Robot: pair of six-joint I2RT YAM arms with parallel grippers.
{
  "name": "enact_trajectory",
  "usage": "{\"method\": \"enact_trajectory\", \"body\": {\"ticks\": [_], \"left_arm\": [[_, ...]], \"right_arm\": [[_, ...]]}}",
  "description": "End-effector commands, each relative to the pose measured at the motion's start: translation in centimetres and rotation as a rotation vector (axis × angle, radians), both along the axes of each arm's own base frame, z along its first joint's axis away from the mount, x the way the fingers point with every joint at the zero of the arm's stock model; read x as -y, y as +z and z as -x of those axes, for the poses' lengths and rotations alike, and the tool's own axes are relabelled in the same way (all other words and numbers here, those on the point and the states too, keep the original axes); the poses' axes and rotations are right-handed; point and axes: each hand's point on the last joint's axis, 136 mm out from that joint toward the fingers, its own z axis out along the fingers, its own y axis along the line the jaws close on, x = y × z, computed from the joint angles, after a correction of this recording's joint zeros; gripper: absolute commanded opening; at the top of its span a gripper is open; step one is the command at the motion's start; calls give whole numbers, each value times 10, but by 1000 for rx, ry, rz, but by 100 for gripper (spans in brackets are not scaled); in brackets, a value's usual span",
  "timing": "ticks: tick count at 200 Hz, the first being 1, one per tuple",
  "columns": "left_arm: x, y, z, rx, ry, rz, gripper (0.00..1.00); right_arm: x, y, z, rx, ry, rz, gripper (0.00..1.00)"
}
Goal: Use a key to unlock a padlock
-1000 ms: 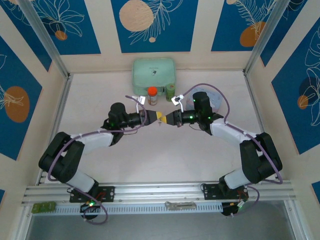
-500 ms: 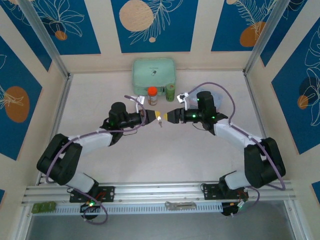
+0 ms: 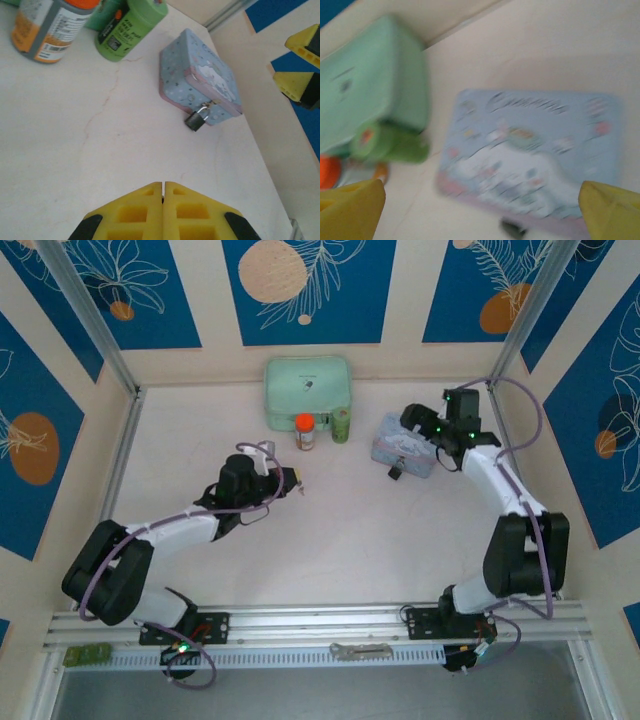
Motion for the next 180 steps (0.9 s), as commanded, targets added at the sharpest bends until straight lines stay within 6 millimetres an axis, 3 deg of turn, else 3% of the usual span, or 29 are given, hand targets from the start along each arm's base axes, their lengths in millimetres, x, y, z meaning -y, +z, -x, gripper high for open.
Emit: {"method": "enact_trajectory", "body": {"ticks": [1, 45, 81, 140, 180], "left_arm": [[-3, 0, -3, 0, 42, 4, 0], [-9, -1, 2, 4, 60, 2, 0], [-16, 0, 5, 13, 75, -18, 0], [-22, 8, 4, 50, 89, -53, 0], [-35, 17, 3, 85, 127, -79, 0]], "right_arm": [[34, -27, -1, -139, -128, 85, 99], [49, -64, -25, -240, -117, 61, 100], [52, -87, -24, -289, -97, 4, 99], [2, -105, -24, -280, 179, -94, 85], [-20, -119, -1, -349, 297, -40, 74]]}}
